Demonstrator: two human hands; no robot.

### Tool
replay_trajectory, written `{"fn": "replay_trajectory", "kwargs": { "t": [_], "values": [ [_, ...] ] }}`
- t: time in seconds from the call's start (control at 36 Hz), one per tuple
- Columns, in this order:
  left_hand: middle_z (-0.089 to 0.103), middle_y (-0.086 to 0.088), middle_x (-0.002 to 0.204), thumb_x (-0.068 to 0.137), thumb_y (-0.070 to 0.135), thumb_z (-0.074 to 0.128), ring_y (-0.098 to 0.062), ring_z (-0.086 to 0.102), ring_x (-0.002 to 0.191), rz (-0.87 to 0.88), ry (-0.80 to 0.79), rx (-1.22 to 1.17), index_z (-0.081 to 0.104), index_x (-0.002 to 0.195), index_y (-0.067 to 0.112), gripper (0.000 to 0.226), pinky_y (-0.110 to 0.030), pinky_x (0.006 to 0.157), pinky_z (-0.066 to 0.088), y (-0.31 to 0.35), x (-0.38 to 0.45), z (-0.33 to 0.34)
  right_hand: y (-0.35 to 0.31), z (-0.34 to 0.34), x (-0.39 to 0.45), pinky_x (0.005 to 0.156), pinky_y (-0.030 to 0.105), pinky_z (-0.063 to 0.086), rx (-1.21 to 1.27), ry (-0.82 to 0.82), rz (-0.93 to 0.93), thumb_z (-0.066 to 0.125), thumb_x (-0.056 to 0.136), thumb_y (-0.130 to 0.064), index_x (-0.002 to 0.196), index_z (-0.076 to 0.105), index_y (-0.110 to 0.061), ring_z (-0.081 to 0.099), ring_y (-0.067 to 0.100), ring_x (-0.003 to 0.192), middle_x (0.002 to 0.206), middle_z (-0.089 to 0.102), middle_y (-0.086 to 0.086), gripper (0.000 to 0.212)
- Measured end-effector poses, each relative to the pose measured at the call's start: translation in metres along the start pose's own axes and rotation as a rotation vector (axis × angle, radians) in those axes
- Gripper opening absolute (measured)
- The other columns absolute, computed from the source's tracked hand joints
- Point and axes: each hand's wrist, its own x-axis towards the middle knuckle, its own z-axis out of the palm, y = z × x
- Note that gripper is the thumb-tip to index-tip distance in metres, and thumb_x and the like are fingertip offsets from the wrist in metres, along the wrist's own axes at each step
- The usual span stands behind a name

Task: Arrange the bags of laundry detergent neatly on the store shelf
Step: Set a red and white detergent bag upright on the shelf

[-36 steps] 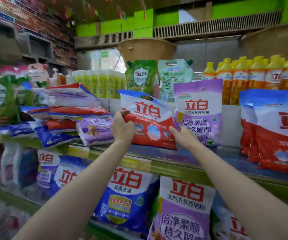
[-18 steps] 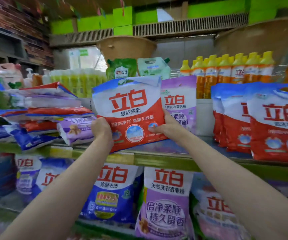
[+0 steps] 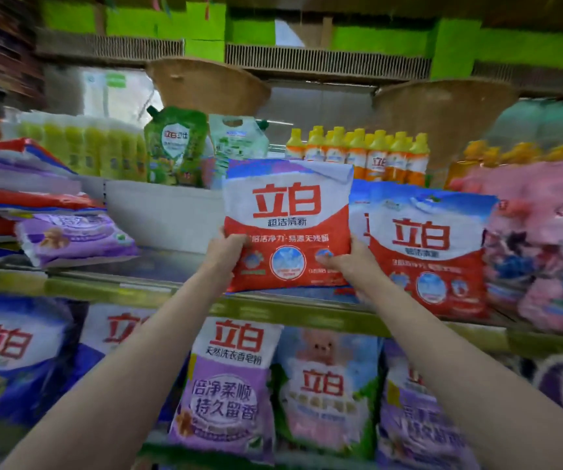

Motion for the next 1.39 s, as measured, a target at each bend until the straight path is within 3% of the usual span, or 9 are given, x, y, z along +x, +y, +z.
{"fn": "replay_trajectory", "kwargs": {
  "t": [0.19, 0.64, 0.81, 0.92, 0.97, 1.06, 1.14, 1.28, 1.39],
  "values": [
    [0.059, -0.011, 0.117, 0.052, 0.021, 0.061, -0.023, 0.058, 0.101, 0.043, -0.029, 0.287, 0.038, 0.127, 0.007, 0.08, -0.038, 0.097, 0.048, -0.017, -0.017, -0.017, 0.004, 0.024, 0.001, 0.087, 0.041, 0.053, 0.073, 0.021, -0.021, 0.072, 0.073, 0.006, 0.115, 0.053, -0.011, 0.065, 0.025, 0.091, 0.102, 0.067, 0.007, 0.049],
    [0.058, -0.011, 0.126, 0.079, 0.01, 0.066, -0.026, 0.057, 0.115, 0.119, 0.123, 0.442, 0.049, 0.131, 0.006, 0.055, -0.035, 0.1, 0.045, 0.043, 0.127, -0.138, -0.022, 0.202, 0.121, 0.089, 0.049, 0.052, -0.058, 0.059, -0.15, 0.075, 0.071, -0.003, 0.114, 0.052, -0.02, 0.065, 0.028, 0.098, 0.11, 0.066, 0.006, 0.052],
    [0.067, -0.012, 0.082, 0.05, 0.012, 0.052, -0.015, 0.064, 0.052, 0.112, 0.056, 0.159, 0.065, 0.099, 0.009, 0.05, -0.023, 0.048, 0.054, 0.053, 0.195, -0.167, -0.009, 0.263, 0.172, 0.095, 0.046, 0.048, -0.034, 0.124, -0.184, 0.069, 0.077, -0.001, 0.129, 0.046, -0.017, 0.061, 0.026, 0.103, 0.113, 0.062, 0.004, 0.059],
    [0.067, -0.016, 0.087, 0.058, 0.009, 0.068, -0.019, 0.064, 0.062, -0.033, 0.008, 0.249, 0.061, 0.095, 0.0, 0.039, -0.025, 0.056, 0.054, 0.033, 0.213, -0.18, 0.024, 0.289, 0.185, 0.104, 0.038, 0.039, -0.409, -0.018, 0.064, 0.058, 0.091, -0.015, 0.138, 0.037, -0.003, 0.049, 0.032, 0.125, 0.139, 0.047, 0.018, 0.053],
    [0.061, -0.013, 0.082, 0.068, 0.01, 0.07, -0.017, 0.057, 0.055, -0.131, -0.025, 0.328, 0.059, 0.098, -0.001, 0.033, -0.024, 0.048, 0.046, 0.016, 0.226, -0.186, 0.034, 0.294, 0.181, 0.099, 0.034, 0.039, -0.737, -0.124, 0.129, 0.05, 0.096, -0.023, 0.134, 0.042, 0.002, 0.05, 0.031, 0.125, 0.139, 0.048, 0.018, 0.046],
    [0.065, -0.011, 0.106, 0.057, 0.026, 0.075, -0.027, 0.065, 0.088, -0.166, -0.041, 0.406, 0.058, 0.116, 0.005, 0.064, -0.037, 0.079, 0.057, 0.002, 0.238, -0.187, 0.034, 0.294, 0.182, 0.093, 0.031, 0.042, -0.932, -0.205, 0.155, 0.051, 0.095, -0.022, 0.131, 0.045, 0.003, 0.053, 0.03, 0.121, 0.135, 0.052, 0.018, 0.044],
    [0.063, -0.01, 0.105, 0.076, 0.019, 0.069, -0.024, 0.063, 0.084, -0.158, -0.023, 0.429, 0.056, 0.115, 0.005, 0.043, -0.028, 0.072, 0.053, 0.007, 0.233, -0.186, 0.027, 0.29, 0.191, 0.092, 0.029, 0.043, -1.076, -0.251, 0.13, 0.054, 0.093, -0.03, 0.129, 0.051, 0.0, 0.054, 0.029, 0.12, 0.134, 0.054, 0.016, 0.046],
    [0.068, -0.012, 0.107, 0.052, 0.028, 0.068, -0.029, 0.068, 0.094, -0.138, -0.004, 0.414, 0.059, 0.111, 0.009, 0.063, -0.045, 0.086, 0.056, 0.009, 0.235, -0.195, 0.025, 0.291, 0.195, 0.094, 0.033, 0.045, -1.25, -0.258, 0.107, 0.055, 0.091, -0.04, 0.129, 0.05, -0.003, 0.055, 0.03, 0.118, 0.133, 0.054, 0.015, 0.053],
    [0.067, -0.011, 0.101, 0.072, 0.018, 0.065, -0.026, 0.065, 0.099, -0.041, 0.039, 0.41, 0.055, 0.078, 0.017, 0.012, -0.042, 0.094, 0.052, 0.028, 0.225, -0.197, 0.017, 0.293, 0.189, 0.098, 0.037, 0.043, -1.38, -0.2, 0.075, 0.052, 0.093, -0.037, 0.133, 0.047, -0.008, 0.052, 0.029, 0.122, 0.135, 0.052, 0.01, 0.049]
  ]
}}
